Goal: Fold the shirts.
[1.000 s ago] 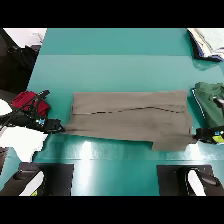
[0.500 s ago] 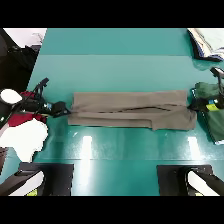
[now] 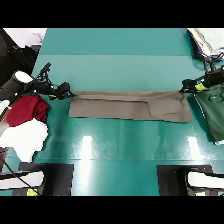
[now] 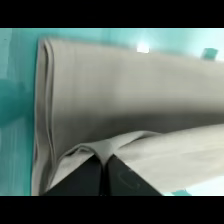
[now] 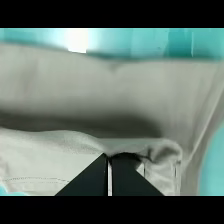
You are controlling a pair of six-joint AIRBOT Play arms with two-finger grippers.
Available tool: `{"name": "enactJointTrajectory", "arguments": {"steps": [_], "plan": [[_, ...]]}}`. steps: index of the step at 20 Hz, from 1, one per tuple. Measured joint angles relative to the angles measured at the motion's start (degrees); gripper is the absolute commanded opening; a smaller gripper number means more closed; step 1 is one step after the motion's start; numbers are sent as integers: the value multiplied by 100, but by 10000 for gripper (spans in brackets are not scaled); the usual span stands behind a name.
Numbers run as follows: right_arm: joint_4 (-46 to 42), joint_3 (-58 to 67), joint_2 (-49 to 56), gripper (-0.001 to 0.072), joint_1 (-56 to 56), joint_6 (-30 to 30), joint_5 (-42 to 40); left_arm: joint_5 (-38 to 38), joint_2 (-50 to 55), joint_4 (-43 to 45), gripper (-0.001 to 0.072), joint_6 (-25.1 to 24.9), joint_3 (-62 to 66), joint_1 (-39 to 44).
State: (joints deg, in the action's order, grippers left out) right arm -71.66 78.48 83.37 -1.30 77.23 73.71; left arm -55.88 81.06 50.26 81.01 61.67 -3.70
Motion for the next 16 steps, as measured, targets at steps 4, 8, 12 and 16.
{"name": "enactJointTrajectory", "arguments": {"steps": [4, 8, 12, 16], "plan": [[378, 527, 470, 633, -35, 63, -162, 365, 208, -280, 719, 13, 138, -9], [986, 1123, 743, 632, -310, 105, -37, 372, 260, -719, 718, -11, 483, -2], [1207, 1158, 833, 631, -929, -101, 765, -249, 275, -876, 43, -160, 892, 52], [1298, 503, 861, 632, -1648, -282, 1005, -562, 278, -935, 25, -468, 1025, 348]]}}
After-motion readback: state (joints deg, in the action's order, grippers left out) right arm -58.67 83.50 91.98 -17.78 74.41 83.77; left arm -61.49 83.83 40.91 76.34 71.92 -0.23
